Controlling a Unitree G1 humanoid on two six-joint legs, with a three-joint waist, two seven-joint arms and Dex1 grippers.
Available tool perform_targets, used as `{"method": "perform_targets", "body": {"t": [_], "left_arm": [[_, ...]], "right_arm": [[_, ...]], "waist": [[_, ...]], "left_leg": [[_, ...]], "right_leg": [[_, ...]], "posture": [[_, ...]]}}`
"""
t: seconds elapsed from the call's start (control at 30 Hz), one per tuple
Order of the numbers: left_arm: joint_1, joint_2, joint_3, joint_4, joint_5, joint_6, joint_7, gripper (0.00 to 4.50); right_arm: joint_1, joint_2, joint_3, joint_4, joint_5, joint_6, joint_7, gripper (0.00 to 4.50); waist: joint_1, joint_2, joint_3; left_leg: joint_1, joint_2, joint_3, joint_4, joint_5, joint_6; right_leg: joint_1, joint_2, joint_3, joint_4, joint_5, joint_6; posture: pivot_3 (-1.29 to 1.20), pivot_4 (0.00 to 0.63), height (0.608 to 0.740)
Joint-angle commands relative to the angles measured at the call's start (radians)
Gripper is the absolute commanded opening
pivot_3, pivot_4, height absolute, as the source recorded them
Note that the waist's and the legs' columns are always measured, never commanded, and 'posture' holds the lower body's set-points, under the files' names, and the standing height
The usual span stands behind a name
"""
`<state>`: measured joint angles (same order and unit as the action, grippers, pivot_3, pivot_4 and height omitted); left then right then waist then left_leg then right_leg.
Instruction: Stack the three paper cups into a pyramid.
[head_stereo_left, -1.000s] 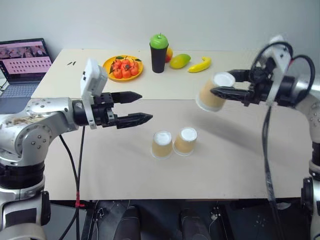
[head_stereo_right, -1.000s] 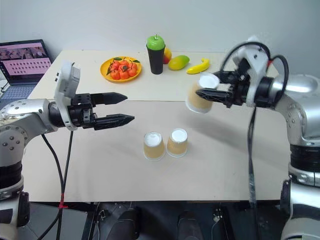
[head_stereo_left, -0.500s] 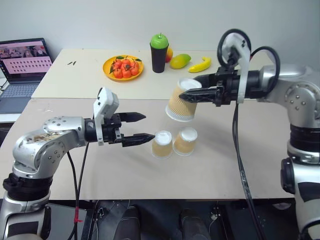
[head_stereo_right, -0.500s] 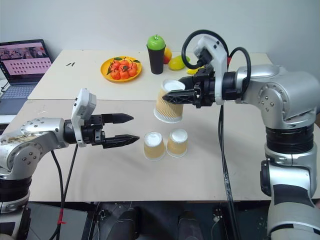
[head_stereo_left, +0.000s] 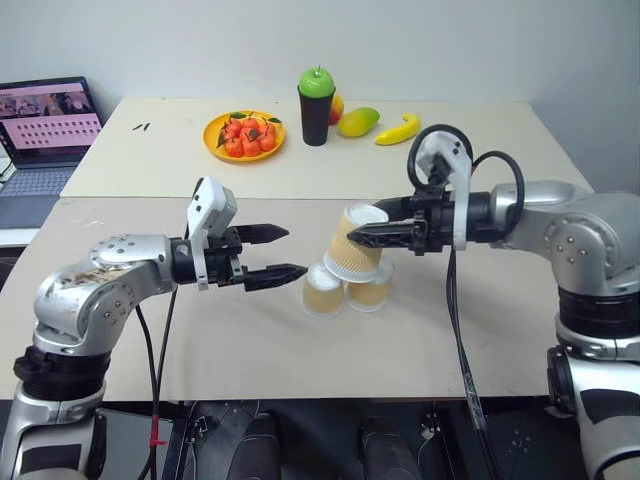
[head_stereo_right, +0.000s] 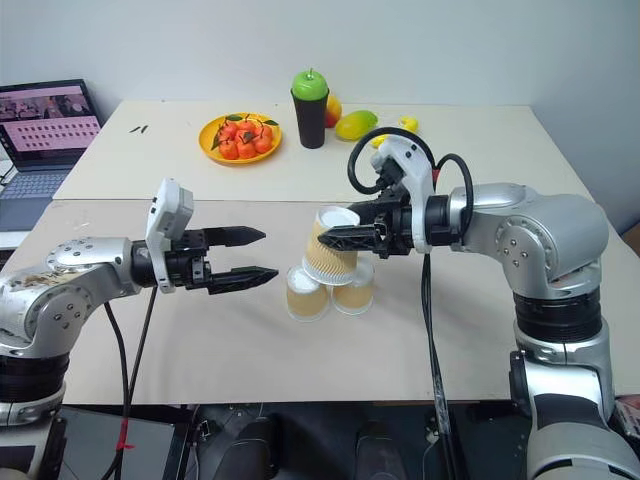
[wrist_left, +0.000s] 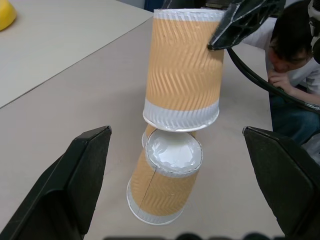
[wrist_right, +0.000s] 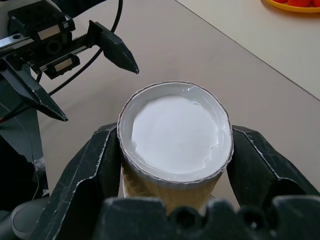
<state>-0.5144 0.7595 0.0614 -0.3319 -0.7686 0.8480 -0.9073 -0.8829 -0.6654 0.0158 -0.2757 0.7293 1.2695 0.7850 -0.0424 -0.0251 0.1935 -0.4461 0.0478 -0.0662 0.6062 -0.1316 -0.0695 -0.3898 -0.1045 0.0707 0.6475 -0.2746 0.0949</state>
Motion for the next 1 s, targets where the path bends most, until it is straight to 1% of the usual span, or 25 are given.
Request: {"method": "perform_targets", "body": {"t": [0.03,0.27,0.3,0.33,0.37,0.4,0.63,1.0], "left_arm": [[-0.031,-0.006,0.006,0.003,0.009,-0.031,-0.01,4.5],[-0.042,-0.018,0.009,0.013,0.021,-0.037,-0.018,4.5],[-0.043,-0.018,0.009,0.013,0.021,-0.038,-0.018,4.5],[-0.044,-0.019,0.008,0.015,0.022,-0.039,-0.018,4.5],[-0.044,-0.02,0.009,0.016,0.023,-0.041,-0.018,4.5],[-0.045,-0.022,0.01,0.018,0.024,-0.042,-0.017,4.5],[-0.056,-0.03,0.012,0.037,0.028,-0.051,-0.013,4.5],[-0.068,-0.035,0.007,0.051,0.039,-0.06,-0.023,4.5]], "right_arm": [[0.005,0.005,-0.039,-0.041,0.015,-0.028,-0.017,2.77],[0.018,0.022,-0.057,-0.051,0.041,-0.005,-0.042,2.77],[0.019,0.021,-0.057,-0.052,0.044,-0.004,-0.045,3.76],[0.019,0.02,-0.058,-0.051,0.046,-0.004,-0.047,3.98],[0.02,0.019,-0.059,-0.053,0.052,-0.002,-0.048,4.3],[0.02,0.018,-0.059,-0.054,0.056,-0.002,-0.049,4.48],[-0.002,0.0,-0.084,-0.064,0.105,0.009,-0.036,4.48],[-0.018,-0.04,-0.086,-0.072,0.133,-0.013,-0.025,4.48]], "waist": [[0.0,0.0,0.0],[0.001,0.0,0.0],[0.0,0.0,0.0],[0.0,0.0,0.0],[0.0,0.0,0.0],[0.0,0.0,0.0],[0.001,0.0,0.0],[0.001,0.0,0.0]], "left_leg": [[0.0,0.0,0.0,0.0,0.0,0.0],[0.0,0.0,0.0,0.0,0.0,0.0],[0.0,0.0,0.0,0.0,0.0,0.0],[0.0,0.0,0.0,0.0,0.0,0.0],[0.0,0.0,0.0,0.0,0.0,0.0],[0.0,0.0,0.0,0.0,0.0,0.0],[0.0,0.0,0.0,0.0,0.0,0.0],[0.0,0.0,0.0,0.0,0.0,0.0]], "right_leg": [[0.0,0.0,0.0,0.0,0.0,0.0],[0.0,0.0,0.0,0.0,0.0,0.0],[0.0,0.0,0.0,0.0,0.0,0.0],[0.0,0.0,0.0,0.0,0.0,0.0],[0.0,0.0,0.0,0.0,0.0,0.0],[0.0,0.0,0.0,0.0,0.0,0.0],[0.0,0.0,0.0,0.0,0.0,0.0],[0.0,0.0,0.0,0.0,0.0,0.0]], "posture": [[0.0,0.15,0.735],[0.0,0.15,0.735],[0.0,0.15,0.735],[0.0,0.15,0.735],[0.0,0.15,0.735],[0.0,0.15,0.735],[0.0,0.15,0.735],[0.0,0.15,0.735]]}}
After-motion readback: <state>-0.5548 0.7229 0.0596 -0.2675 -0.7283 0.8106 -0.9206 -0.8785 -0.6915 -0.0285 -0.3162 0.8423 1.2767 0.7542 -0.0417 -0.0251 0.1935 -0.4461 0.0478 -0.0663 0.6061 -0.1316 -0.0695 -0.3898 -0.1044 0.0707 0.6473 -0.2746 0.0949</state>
